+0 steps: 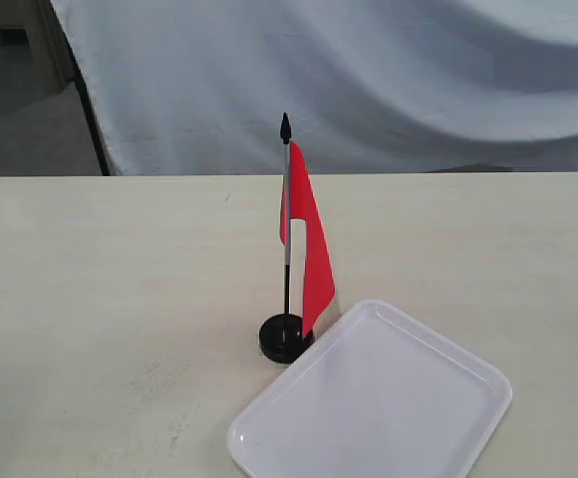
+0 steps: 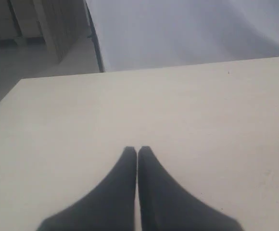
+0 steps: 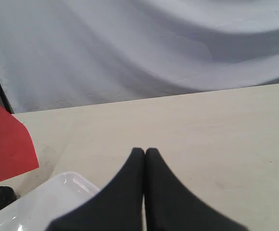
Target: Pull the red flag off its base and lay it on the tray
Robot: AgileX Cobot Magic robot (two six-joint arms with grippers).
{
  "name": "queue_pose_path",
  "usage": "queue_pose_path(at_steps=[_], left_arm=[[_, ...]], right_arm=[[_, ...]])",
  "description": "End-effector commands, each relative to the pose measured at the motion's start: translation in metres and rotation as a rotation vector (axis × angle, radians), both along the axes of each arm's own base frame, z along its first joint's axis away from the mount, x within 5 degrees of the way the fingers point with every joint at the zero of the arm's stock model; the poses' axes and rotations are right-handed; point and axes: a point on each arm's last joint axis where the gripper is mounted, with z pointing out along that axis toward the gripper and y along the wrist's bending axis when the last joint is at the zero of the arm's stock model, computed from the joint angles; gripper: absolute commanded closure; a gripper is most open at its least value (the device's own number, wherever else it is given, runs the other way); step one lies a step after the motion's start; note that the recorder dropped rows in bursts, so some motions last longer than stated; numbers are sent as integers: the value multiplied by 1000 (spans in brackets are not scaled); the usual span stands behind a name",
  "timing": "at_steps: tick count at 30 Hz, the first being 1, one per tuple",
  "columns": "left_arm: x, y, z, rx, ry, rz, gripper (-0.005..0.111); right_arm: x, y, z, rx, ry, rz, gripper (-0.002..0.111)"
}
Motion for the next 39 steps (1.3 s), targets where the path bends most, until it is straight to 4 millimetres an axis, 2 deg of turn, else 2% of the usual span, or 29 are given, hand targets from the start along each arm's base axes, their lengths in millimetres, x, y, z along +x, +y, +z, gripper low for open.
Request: queue_pose_path(at_steps=[1,16,21,26,30,34,39], left_arm=[[0,0,0,-2,-5,3,105],[0,0,0,-2,-5,3,105],[0,0,0,-2,-5,3,105],[0,0,0,-2,-5,3,105],[0,0,0,-2,-5,3,105],[0,0,0,-2,-5,3,105],[0,0,0,-2,-5,3,105]], right_arm=[[0,0,0,-12,-3,0,109],[0,-1,2,-10,-33,-6,109],[0,-3,16,-10,-179,-33,109],[-5,-7,39,-10,-438,-82,109],[-10,-9,50,2,-576,-106,109],[-13,-10,55,166,-642,-81,109],[-11,-10,53,558,-613,3,109]])
